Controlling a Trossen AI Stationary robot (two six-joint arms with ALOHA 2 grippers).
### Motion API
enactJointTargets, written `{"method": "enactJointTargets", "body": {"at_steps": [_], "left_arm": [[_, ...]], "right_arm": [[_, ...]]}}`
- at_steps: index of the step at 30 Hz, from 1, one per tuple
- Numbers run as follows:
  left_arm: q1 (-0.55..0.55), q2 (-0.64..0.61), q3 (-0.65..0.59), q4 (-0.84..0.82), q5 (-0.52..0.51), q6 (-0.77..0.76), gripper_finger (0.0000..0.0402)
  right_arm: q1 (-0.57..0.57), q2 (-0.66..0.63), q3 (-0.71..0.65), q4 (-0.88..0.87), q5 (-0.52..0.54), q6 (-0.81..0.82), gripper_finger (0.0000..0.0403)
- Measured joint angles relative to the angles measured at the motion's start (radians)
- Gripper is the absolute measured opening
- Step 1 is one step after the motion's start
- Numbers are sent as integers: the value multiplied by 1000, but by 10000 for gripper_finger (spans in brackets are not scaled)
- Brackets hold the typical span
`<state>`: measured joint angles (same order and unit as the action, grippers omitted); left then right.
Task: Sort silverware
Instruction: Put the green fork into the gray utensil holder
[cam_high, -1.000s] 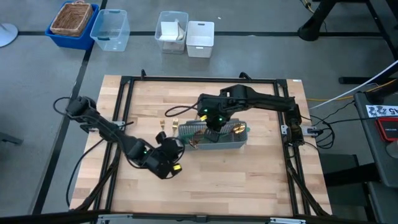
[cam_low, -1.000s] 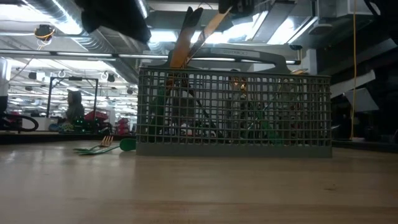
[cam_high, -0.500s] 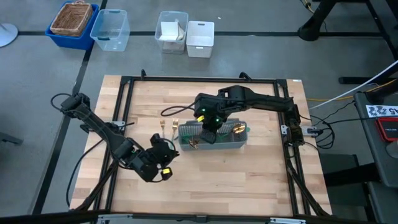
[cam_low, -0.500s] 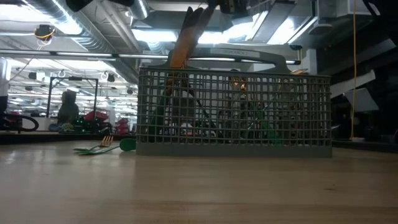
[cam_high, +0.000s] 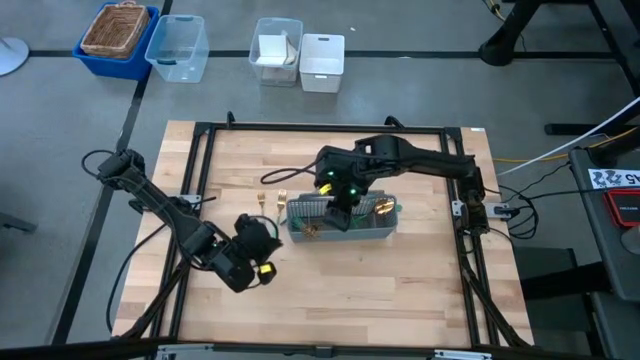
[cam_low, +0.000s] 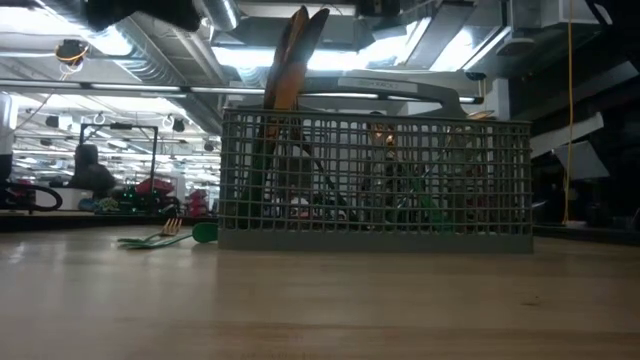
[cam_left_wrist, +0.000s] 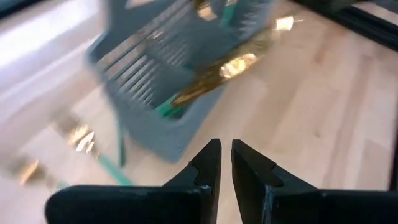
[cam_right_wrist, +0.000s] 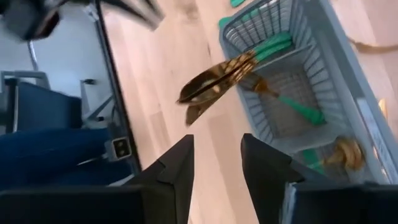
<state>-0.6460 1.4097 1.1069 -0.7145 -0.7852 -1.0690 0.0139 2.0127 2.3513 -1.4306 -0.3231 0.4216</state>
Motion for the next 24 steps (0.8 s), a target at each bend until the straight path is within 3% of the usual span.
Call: {"method": "enactJointTargets", "body": {"at_steps": [5,10,24], "left_arm": [[10,0,0,-170,18,-309,29],[87,0,0,-273,156,-435,29],[596,2,-9,-241,566,-145,29]], "right_arm": [[-2,-62,4,-23,15,-7,123],[-3,-170,4,-35,74,-43,123],[-1,-455,4,-144,475,-257,122]]}}
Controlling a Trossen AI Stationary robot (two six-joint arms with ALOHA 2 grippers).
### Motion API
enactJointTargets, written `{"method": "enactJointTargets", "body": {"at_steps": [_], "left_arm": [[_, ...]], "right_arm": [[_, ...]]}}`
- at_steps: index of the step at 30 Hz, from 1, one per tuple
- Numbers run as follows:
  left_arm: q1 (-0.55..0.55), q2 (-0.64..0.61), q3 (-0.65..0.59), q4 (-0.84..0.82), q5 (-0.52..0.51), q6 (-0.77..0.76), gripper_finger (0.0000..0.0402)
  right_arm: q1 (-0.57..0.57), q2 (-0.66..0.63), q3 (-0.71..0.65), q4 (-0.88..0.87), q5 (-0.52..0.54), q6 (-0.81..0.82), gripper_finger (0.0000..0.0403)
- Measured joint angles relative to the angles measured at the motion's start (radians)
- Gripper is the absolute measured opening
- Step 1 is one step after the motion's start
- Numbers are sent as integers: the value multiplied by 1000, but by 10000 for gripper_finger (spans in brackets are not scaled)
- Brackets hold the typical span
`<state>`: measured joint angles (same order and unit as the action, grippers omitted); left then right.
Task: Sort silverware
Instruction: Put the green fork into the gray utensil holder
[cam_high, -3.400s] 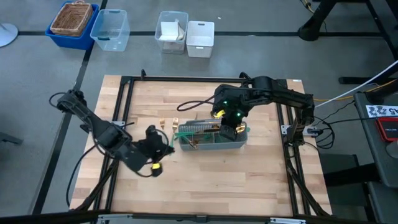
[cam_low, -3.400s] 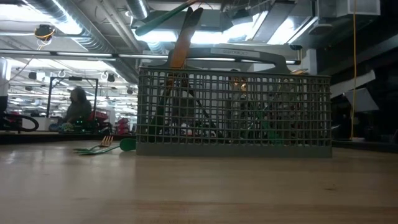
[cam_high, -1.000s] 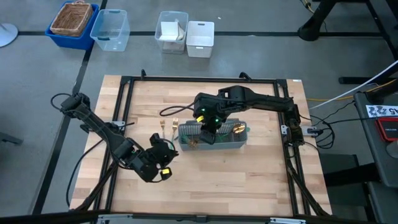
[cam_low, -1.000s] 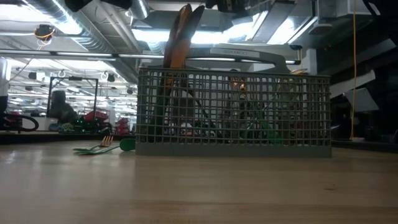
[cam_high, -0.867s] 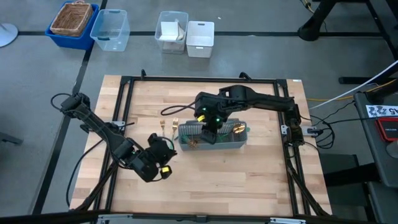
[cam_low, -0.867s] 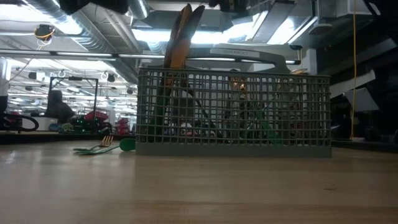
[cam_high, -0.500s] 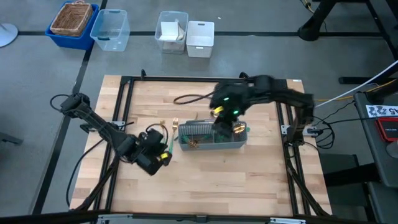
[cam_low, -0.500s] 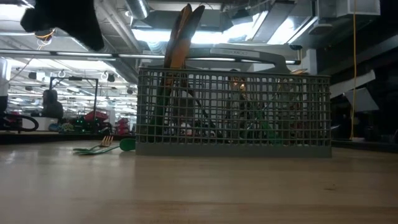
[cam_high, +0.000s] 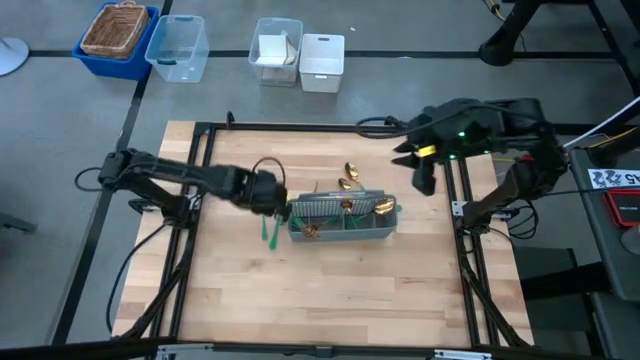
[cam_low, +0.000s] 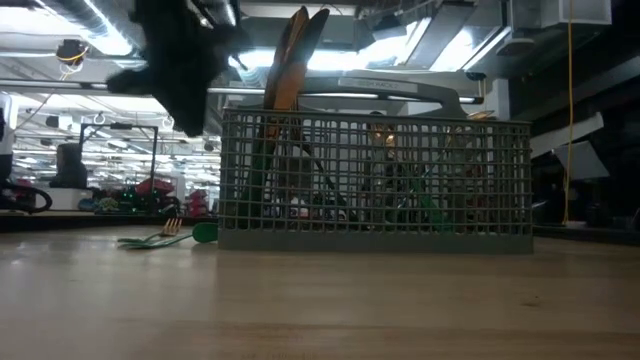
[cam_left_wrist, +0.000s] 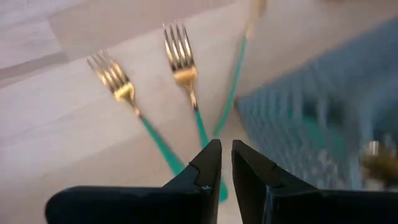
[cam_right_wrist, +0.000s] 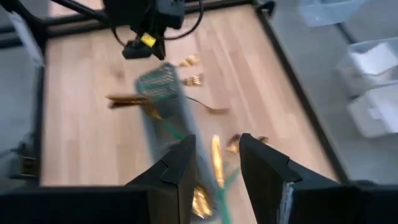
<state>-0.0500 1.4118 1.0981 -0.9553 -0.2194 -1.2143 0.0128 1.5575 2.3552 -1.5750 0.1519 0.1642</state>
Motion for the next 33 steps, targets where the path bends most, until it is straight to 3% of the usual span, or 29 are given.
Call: {"method": "enactJointTargets", "body": {"at_steps": [7,16,19,24,26,31,33], "left_arm": [[169,7,-91,182,87,63,29],[187,15,-198,382,90,270,29],[187,15,-223,482,92,377,29],[189,15,-225,438,91,491,29],[194,15,-226,379,92,482,29],[193,12,-224,279,174,220,29],[180,12,-224,275,195,225,29]], "right_arm": [[0,-113,-193,28,21,-78,122],[0,-284,-605,280,-14,-90,122],[0,-308,-666,327,-31,-83,122],[0,-314,-683,349,-43,-66,122],[0,-314,-683,350,-43,-66,122],[0,-314,-683,349,-44,-60,122],[0,-314,-683,349,-44,-59,122]]}}
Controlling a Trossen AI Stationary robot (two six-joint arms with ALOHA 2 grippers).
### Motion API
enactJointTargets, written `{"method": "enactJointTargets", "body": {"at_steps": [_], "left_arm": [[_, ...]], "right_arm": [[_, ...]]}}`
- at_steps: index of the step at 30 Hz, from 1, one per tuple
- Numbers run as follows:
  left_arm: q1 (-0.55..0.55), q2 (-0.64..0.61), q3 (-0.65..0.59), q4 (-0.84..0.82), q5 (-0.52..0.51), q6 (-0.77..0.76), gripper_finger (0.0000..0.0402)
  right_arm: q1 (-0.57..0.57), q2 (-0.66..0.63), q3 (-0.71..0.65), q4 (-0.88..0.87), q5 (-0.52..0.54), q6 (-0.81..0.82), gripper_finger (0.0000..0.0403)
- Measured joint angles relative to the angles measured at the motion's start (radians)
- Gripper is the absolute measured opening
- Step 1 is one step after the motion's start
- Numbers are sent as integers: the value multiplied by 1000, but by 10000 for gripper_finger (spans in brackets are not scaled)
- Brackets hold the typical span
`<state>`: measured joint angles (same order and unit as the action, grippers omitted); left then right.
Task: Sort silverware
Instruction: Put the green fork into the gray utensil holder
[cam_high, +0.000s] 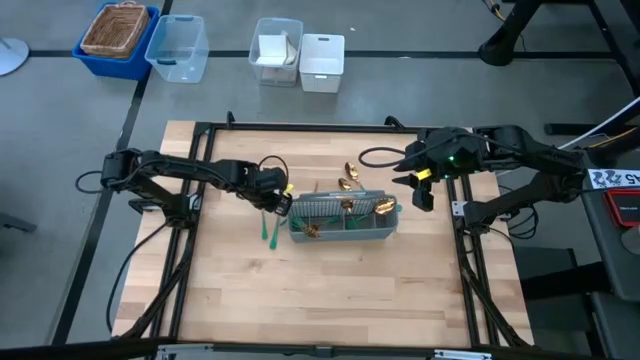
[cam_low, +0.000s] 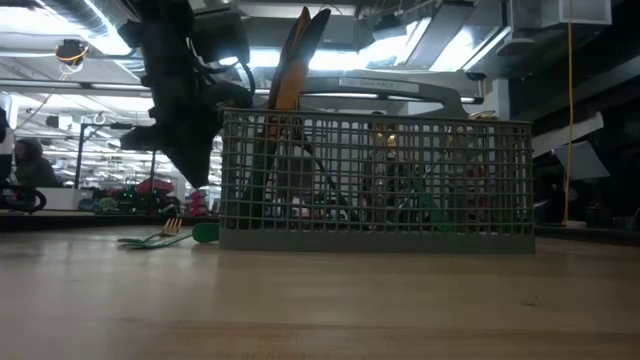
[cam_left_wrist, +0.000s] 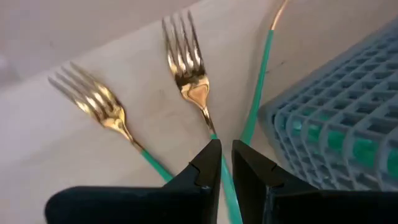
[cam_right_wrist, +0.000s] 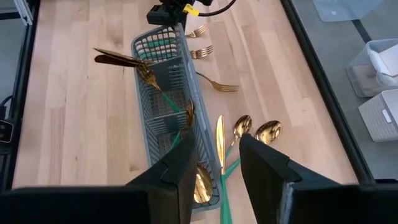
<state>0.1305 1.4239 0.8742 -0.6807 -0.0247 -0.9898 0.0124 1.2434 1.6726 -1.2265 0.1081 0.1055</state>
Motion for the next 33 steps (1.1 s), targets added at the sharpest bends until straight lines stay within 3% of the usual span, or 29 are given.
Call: {"method": "enactJointTargets", "body": {"at_steps": [5,11,15,22,27,33], "left_arm": [[-33,3,-1,16,-9,164,48],[-31,32,-3,21,-41,116,113],[-33,62,1,37,-51,71,132],[-32,73,1,43,-41,75,126],[-31,55,-4,-4,30,104,115],[-30,44,-3,-43,32,23,107]], "right_arm": [[0,0,0,0,4,0,122],[0,0,0,0,4,2,122],[0,0,0,-1,4,2,122],[0,0,0,-1,4,2,122],[0,0,0,-2,4,2,122],[0,0,0,-2,4,2,122]]}}
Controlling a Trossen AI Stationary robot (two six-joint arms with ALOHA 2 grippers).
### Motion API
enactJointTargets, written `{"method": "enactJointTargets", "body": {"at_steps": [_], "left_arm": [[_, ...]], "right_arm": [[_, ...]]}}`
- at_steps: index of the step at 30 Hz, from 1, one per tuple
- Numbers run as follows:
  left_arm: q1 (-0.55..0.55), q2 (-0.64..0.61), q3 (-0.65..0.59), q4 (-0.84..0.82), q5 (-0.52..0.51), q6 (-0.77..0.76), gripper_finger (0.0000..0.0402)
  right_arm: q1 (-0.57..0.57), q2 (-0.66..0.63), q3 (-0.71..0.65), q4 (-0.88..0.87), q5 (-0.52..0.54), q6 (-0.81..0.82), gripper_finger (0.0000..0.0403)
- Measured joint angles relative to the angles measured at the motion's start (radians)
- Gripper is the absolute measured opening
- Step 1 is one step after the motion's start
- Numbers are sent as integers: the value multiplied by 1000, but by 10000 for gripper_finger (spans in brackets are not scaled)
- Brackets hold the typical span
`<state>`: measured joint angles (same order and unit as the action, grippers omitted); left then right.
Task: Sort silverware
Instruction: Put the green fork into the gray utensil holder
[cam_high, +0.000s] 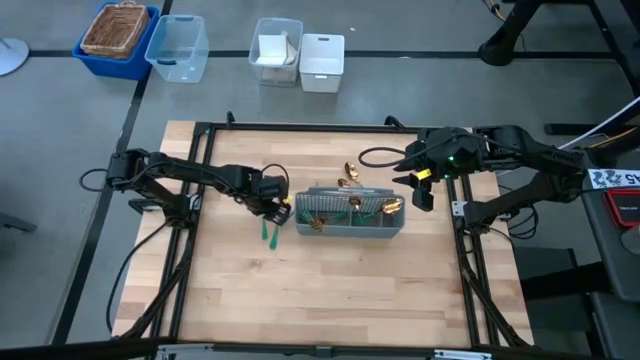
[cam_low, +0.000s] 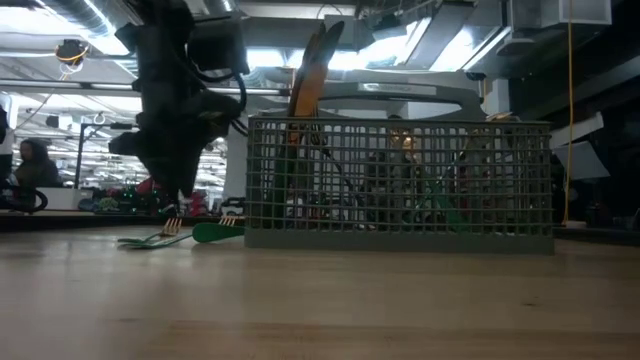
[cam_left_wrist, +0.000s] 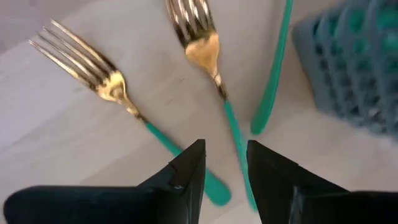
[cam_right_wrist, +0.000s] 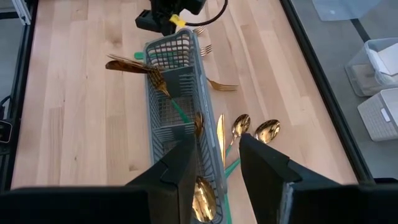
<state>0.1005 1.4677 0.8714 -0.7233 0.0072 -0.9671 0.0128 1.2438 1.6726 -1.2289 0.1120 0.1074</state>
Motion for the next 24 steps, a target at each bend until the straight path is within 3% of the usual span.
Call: {"method": "enactJointTargets", "body": {"at_steps": [5,11,24], "left_arm": [[0,26,0,25,-81,-154,106],[-4,91,0,53,-86,-275,106],[-6,211,6,138,-93,-290,106]], "right_arm": [[0,0,0,0,0,0,122],[0,0,0,-2,0,-1,122],[0,0,0,-3,0,-1,122]]}}
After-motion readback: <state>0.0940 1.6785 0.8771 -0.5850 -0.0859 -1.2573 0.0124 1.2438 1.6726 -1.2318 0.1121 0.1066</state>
